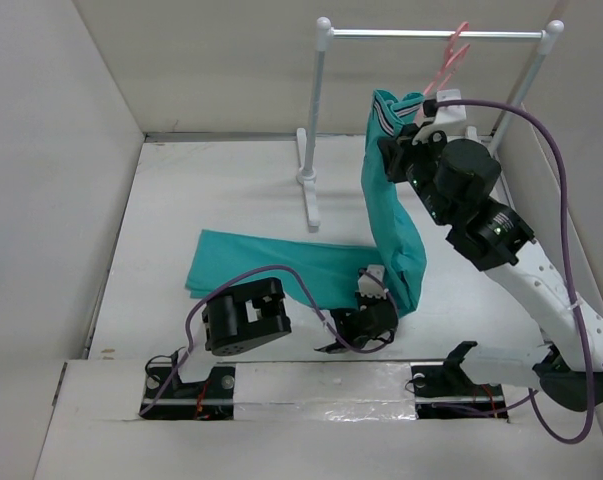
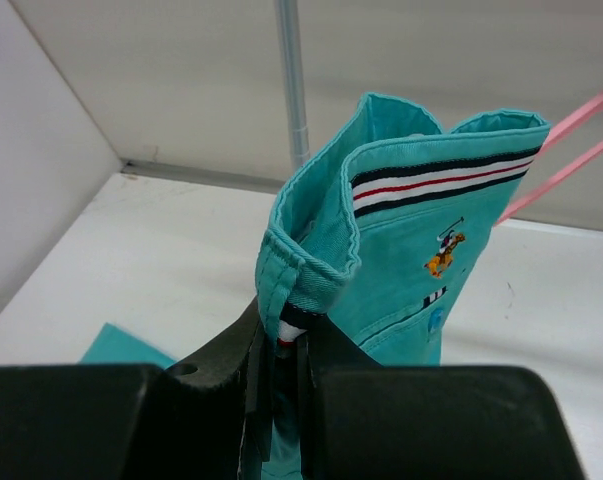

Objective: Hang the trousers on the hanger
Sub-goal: Fold the trousers at the center of the board.

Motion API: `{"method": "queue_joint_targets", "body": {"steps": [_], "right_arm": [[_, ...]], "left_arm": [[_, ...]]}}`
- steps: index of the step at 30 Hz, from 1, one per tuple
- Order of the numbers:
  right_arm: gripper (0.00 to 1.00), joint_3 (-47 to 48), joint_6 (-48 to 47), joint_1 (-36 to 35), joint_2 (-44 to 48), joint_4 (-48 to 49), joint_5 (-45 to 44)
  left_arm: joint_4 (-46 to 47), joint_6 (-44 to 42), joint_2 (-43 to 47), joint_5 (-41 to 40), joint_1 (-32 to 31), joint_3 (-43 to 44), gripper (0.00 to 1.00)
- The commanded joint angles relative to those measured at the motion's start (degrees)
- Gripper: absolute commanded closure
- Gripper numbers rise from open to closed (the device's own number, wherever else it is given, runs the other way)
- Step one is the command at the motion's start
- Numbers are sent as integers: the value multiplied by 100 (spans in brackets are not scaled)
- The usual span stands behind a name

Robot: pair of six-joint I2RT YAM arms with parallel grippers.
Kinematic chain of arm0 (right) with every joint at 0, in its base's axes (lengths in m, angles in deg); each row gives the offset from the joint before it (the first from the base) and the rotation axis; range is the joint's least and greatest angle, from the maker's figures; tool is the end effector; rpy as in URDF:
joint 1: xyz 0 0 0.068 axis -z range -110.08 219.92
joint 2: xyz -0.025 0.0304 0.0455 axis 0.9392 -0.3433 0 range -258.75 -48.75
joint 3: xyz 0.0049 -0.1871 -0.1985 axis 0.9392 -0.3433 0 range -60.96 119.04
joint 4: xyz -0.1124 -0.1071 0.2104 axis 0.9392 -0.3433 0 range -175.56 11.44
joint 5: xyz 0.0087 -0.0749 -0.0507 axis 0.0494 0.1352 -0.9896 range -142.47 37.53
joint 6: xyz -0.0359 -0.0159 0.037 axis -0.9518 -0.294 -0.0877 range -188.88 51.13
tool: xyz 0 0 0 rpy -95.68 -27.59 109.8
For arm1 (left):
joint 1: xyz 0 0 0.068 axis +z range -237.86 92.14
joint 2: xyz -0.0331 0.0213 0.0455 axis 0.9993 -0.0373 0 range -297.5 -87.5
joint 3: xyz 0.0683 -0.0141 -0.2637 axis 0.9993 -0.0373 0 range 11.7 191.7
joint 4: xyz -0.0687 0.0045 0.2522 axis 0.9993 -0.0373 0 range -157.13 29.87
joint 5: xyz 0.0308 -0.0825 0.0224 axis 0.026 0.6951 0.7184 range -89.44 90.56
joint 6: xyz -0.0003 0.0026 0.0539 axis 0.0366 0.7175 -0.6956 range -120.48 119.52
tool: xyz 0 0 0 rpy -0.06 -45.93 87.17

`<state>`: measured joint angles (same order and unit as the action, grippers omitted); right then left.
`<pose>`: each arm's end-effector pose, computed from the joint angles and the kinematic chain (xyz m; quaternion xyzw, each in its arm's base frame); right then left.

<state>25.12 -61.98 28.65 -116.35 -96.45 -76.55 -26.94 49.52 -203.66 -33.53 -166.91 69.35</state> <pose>0.1893 0.1469 0.4932 -0.0617 0.7010 0.1497 0.6945 0.0974 -0.3978 0.1285 0.0508 0.8213 -0.3552 0.4436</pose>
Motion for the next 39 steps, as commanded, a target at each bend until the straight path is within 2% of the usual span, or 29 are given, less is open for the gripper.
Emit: {"method": "queue_joint_targets", "body": {"steps": [1, 10, 14, 15, 17, 18, 23, 24, 29, 30, 32, 33, 35, 36, 37, 39], "right_arm": [[100, 645, 66, -170, 124, 893, -194], [100, 1060, -4, -390, -87, 813, -106], [100, 1025, -74, -451, -149, 778, -194], [100, 929, -83, -451, -123, 787, -229], [100, 832, -83, -451, -88, 831, -255], [100, 744, -83, -451, -53, 848, -256], [100, 585, -57, -346, -8, 884, -142], [100, 568, -39, -346, -17, 892, -124], [100, 576, 13, -346, -131, 901, 25], [100, 594, 31, -346, -192, 910, 34], [100, 646, 22, -416, -280, 901, 26], [100, 725, 5, -495, -385, 901, 26], [100, 796, -13, -618, -526, 936, 8], [100, 883, -48, -679, -605, 954, -18], [100, 945, -57, -767, -789, 954, -27], [100, 1050, -65, -881, -983, 971, -62]], "left_arm": [[-611, -253, -407, 385, -164, 255, 100], [-682, -359, -627, 447, -164, 519, 100], [-638, -429, -391, 298, -164, 257, 98], [-656, -429, -172, 97, -216, 177, 84], [-621, -543, 109, -132, -269, -120, 63], [-638, -639, 433, -403, -269, -218, 47], [-1051, -711, 1419, -1204, -444, -841, 34], [-1173, -659, 1803, -1580, -506, -921, 34], [-1876, -404, 3334, -2312, -507, -1448, 34], [-2104, -290, 3954, -2574, -507, -1484, 37], [-2763, -149, 4643, -2778, -507, -1554, 43], [-2965, -61, 5360, -2875, -507, -1581, 51], [-3414, -25, 6110, -2884, -507, -1712, 61], [-3590, 18, 6853, -2893, -507, -1765, 69], [-3905, 71, 6861, -2884, -507, -1809, 69], [-4240, 212, 8278, -2867, -507, -1924, 78]]}}
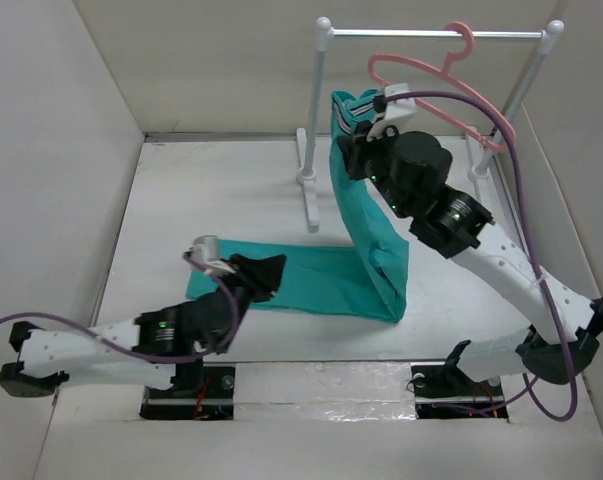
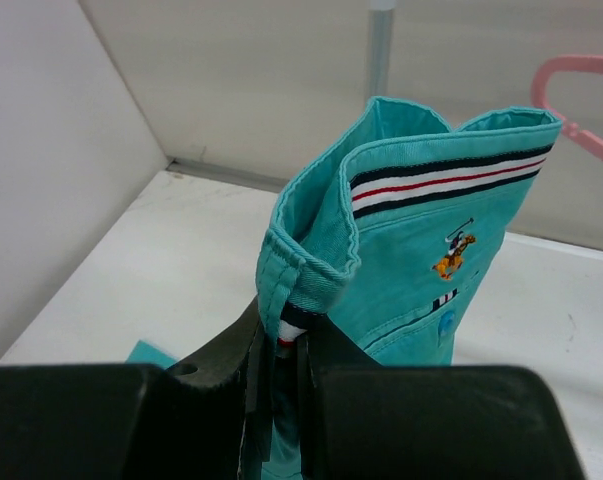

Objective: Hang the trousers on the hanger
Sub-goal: Fold the trousers at the center of the board.

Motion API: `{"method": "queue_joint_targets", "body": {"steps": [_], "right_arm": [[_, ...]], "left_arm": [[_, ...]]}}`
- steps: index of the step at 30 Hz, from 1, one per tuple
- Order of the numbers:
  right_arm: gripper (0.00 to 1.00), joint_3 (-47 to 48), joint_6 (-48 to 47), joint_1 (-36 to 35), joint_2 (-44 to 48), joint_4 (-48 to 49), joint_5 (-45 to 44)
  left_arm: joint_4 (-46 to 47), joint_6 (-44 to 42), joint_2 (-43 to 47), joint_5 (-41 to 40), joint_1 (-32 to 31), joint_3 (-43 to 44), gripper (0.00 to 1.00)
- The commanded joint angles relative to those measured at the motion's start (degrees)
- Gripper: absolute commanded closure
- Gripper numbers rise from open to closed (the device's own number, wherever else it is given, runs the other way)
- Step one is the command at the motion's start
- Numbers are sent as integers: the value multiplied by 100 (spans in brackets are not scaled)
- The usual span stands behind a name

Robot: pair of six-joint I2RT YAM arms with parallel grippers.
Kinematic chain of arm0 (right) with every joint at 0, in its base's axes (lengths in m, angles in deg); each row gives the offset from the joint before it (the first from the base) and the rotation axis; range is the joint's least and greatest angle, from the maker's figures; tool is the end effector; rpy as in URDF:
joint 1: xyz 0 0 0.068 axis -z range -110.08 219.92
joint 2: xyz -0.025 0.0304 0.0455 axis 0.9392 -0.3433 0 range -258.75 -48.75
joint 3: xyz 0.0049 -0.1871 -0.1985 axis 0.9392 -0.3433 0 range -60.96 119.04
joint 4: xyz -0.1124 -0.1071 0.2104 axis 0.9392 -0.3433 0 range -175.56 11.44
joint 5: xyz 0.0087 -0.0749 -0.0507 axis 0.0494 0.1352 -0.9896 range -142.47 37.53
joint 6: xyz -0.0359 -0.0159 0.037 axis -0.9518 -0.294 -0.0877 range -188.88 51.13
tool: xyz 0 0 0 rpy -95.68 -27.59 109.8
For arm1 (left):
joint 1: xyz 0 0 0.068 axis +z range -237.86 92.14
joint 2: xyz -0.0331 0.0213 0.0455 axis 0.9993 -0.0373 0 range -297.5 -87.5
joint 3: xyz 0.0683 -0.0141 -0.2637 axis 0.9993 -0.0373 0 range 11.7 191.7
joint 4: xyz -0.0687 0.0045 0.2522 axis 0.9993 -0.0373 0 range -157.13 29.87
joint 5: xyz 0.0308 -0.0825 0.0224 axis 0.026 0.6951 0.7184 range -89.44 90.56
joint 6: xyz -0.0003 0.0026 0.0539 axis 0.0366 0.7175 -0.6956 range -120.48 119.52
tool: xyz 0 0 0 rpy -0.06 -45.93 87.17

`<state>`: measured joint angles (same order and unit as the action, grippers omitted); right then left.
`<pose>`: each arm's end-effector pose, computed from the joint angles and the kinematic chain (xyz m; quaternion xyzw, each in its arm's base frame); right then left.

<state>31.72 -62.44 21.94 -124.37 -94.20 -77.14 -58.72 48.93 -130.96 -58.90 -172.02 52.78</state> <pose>0.1966 0.1961 0.5011 -0.0990 0.6920 0.1871 0.6902 0.0477 -0.1638 0.3432 -0.1469 0.6948 -0.4201 0.5650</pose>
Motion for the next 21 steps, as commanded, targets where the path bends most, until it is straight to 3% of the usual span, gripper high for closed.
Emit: {"method": "queue_joint_targets", "body": {"steps": [1, 5, 9, 16, 21], "right_arm": [[100, 460, -20, -263, -373, 790, -3], [100, 592, -37, -667, -961, 1106, -64], [100, 795, -29, -1053, -1753, 1387, -108], [99, 1374, 77, -1906, -3721, 1916, -153], [90, 1770, 533, -2258, -4786, 1994, 347]], "left_arm": [[-1316, 289, 1320, -321, 5, -293, 79], [-2292, 752, 2725, -591, 5, -276, 81], [-2891, 939, 3211, -759, 5, -48, 81], [-3304, 746, 3142, -1050, 58, 628, 80], [-3367, 553, 3370, -1295, 58, 981, 79]]}}
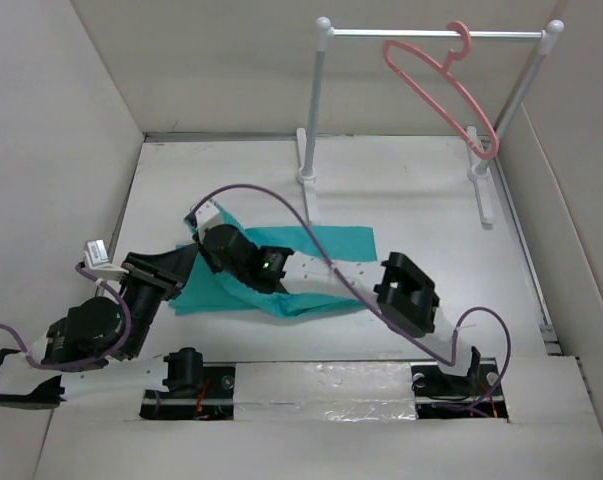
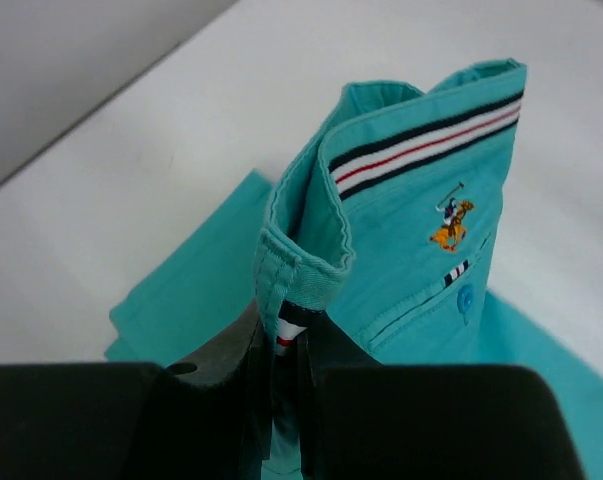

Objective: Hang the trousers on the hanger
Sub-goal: Fold the trousers at the center of the board.

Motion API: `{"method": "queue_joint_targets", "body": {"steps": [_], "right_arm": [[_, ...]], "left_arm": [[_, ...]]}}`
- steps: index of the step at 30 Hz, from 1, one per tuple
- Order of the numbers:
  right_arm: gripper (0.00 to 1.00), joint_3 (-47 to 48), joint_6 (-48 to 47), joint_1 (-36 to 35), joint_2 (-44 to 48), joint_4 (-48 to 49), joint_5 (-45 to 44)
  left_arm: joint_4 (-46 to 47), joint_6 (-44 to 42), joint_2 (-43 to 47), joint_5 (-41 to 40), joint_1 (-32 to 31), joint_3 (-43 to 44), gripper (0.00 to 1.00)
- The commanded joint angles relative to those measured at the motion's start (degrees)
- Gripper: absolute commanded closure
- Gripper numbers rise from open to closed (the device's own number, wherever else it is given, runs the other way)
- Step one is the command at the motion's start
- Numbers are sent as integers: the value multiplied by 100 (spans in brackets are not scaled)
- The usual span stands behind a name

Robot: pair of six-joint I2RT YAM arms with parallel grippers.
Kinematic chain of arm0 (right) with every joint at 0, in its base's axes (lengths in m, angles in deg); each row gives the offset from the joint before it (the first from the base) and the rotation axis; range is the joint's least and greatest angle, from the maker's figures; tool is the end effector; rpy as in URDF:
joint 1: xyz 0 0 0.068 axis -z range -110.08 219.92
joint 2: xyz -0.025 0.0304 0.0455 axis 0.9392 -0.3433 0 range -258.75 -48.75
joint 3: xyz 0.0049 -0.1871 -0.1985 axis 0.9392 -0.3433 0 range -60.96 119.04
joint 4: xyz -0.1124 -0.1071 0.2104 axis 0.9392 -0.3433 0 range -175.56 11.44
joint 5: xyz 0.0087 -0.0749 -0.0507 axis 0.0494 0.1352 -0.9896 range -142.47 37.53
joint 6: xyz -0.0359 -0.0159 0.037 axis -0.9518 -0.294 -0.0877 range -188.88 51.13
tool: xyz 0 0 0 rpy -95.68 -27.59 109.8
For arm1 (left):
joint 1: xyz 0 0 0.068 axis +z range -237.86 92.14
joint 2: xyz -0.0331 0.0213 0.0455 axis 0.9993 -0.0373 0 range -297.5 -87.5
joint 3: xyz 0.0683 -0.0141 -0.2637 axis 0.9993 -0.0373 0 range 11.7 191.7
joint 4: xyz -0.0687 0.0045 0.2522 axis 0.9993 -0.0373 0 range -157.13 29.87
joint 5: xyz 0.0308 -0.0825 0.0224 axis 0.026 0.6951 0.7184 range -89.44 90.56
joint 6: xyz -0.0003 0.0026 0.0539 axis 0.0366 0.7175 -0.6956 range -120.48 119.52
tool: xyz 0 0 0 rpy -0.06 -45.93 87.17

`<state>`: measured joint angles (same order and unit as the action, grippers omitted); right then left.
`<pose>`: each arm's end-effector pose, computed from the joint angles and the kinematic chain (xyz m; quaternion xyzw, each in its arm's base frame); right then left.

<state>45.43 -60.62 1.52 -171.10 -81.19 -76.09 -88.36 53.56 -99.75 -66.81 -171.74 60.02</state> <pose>0.2025 0.4730 0.2929 -0.2949 0.7477 0.2239 0.5512 0.0340 -0.0081 0.3741 -0.2632 0.6360 -0.4545 0.5654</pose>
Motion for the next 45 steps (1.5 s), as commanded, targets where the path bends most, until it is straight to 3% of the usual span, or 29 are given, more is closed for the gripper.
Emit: {"method": "queue_joint_targets", "body": {"steps": [1, 5, 8, 9, 12, 15, 17, 19, 21, 22, 25, 28, 30, 31, 33, 34, 37, 40, 45], "right_arm": [[90, 496, 396, -270, -349, 703, 322], [88, 576, 511, -490, -728, 781, 664], [60, 358, 625, -560, -800, 808, 893], [43, 208, 677, -560, -730, 887, 920], [19, -406, 687, -560, -223, 1115, 1060], [8, -1012, 521, -508, 315, 1160, 1131], [7, -1452, 450, -446, 1008, 1142, 1123], [12, -2449, 414, -393, 1866, 1317, 877], [23, -3226, 554, -166, 2458, 1606, 719], [49, -3621, 633, -69, 2731, 1704, 701], [100, -5020, 862, 326, 3646, 1863, 595], [100, -6005, 968, 748, 4095, 1933, 735], [100, -6419, 1046, 889, 4218, 1864, 814], [100, -6516, 1064, 1020, 4254, 1819, 815], [100, -6840, 1152, 1126, 4359, 1958, 884], [100, -6955, 1170, 1188, 4377, 2029, 955], [100, -7297, 1301, 1137, 4368, 2100, 956], [100, -7736, 1591, 1083, 4307, 2355, 903], [100, -8300, 1995, 890, 4201, 2733, 666]], "left_arm": [[-316, -7, 302, -566, 29, 257, 79], [-174, -157, 469, -733, 29, 266, 79], [-638, 358, 434, -917, 29, 354, 77], [-779, 492, 391, -1005, 29, 354, 75], [-921, 712, 259, -1146, 29, 266, 73], [-921, 809, -4, -1199, 29, 231, 72], [-860, 749, -198, -1208, 29, 248, 70], [-851, 748, -575, -1217, 29, 266, 69], [-790, 740, -1057, -1208, 29, 152, 66], [-668, 757, -1251, -1164, 29, 74, 65], [-385, 642, -2191, -1225, 29, -348, 62], [-779, 1415, -3325, -1165, 291, -183, 61], [-292, 736, -4009, -911, 669, 20, 61], [912, 69, -4152, -335, 880, -23, 61], [2105, -1257, -4364, 571, 1617, -451, 59], [3051, -1465, -4382, 1577, 1898, -637, 59], [3935, -1467, -4592, 3127, 2954, -1201, 58], [4140, -1327, -5181, 4236, 3745, -1333, 57], [4799, -1142, -5779, 5058, 4432, -1824, 56]]}}
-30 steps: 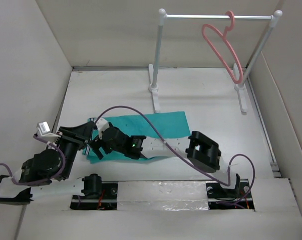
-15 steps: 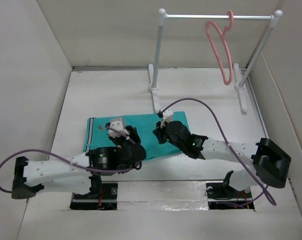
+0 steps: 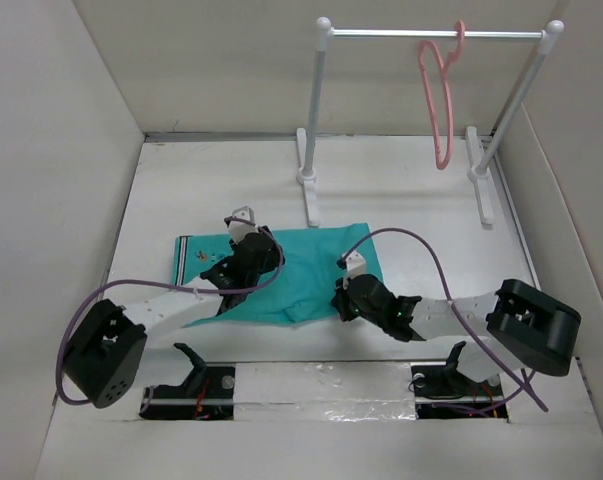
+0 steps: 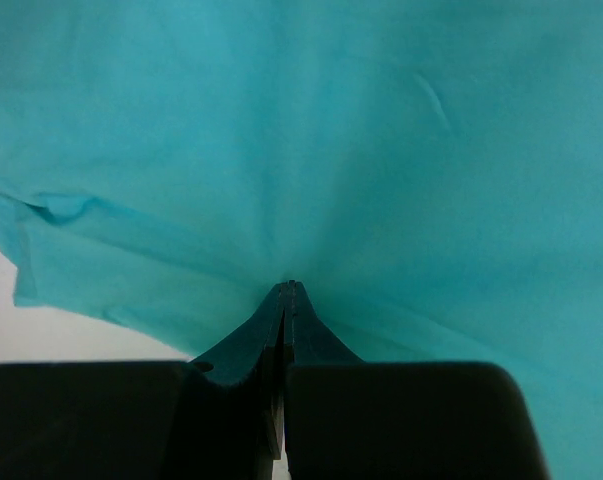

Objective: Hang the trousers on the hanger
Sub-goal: Fold the trousers at the center of the board.

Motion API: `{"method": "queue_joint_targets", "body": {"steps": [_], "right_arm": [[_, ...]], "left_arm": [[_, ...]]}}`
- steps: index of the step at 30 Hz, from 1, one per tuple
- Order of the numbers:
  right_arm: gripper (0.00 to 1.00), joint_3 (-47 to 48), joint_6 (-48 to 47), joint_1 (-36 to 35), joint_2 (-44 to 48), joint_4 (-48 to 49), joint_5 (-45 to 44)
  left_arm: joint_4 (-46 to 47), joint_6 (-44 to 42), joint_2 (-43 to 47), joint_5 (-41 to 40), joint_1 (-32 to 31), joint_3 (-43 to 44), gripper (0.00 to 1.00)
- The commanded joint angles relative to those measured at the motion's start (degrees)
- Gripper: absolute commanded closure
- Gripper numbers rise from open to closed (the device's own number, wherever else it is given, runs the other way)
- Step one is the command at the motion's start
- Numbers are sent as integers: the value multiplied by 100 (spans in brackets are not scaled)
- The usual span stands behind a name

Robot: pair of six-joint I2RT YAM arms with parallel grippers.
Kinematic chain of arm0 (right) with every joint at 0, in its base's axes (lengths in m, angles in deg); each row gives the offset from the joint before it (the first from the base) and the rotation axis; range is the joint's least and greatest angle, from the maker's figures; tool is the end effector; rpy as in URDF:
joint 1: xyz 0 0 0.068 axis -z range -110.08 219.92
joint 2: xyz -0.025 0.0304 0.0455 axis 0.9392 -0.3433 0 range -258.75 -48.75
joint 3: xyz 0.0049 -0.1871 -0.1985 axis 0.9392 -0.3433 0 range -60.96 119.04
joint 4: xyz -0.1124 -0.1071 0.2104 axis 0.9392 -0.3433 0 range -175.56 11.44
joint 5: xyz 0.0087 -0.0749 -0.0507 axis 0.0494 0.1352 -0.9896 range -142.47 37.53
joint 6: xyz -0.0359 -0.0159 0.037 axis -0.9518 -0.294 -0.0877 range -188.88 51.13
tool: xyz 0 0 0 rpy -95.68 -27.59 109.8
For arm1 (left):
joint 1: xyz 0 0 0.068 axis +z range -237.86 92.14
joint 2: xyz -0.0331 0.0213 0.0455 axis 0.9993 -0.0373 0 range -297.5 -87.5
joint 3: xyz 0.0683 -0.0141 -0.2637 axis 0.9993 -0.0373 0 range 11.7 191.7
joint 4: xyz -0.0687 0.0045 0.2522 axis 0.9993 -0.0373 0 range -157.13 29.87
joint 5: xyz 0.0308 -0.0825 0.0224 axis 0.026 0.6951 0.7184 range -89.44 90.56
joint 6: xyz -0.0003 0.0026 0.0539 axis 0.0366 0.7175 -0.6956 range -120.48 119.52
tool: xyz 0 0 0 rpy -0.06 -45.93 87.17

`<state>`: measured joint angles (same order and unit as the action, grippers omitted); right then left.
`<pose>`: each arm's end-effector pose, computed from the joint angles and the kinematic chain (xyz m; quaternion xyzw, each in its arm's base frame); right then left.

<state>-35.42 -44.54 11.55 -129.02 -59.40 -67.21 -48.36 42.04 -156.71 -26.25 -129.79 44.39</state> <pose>0.1409 0.2115 0.1452 -0.2020 0.8605 0.2141 0.4159 0.2005 -0.1583 0.2184 -0.1292 0.8186 -0.2078 0.5196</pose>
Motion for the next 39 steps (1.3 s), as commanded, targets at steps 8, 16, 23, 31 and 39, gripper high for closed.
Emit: {"method": "queue_joint_targets", "body": {"steps": [8, 16, 23, 31, 39], "right_arm": [[100, -480, 642, -456, 976, -261, -793], [100, -558, 160, 263, 3200, -1512, -978], [100, -875, 9, 1583, 2360, -694, 208], [100, -1324, 852, 1171, 2838, -1290, -318], [62, 238, 126, 678, 4484, -2899, -1162]], "left_arm": [[1196, 90, -58, 1564, 1047, -632, 53], [1283, -156, 417, 1291, 248, -553, 64], [1670, -183, -390, 1353, -1112, -237, 71], [2128, 159, -1270, 1459, -1775, -447, 71], [2005, 46, -1061, 1099, -2257, -492, 77]]}}
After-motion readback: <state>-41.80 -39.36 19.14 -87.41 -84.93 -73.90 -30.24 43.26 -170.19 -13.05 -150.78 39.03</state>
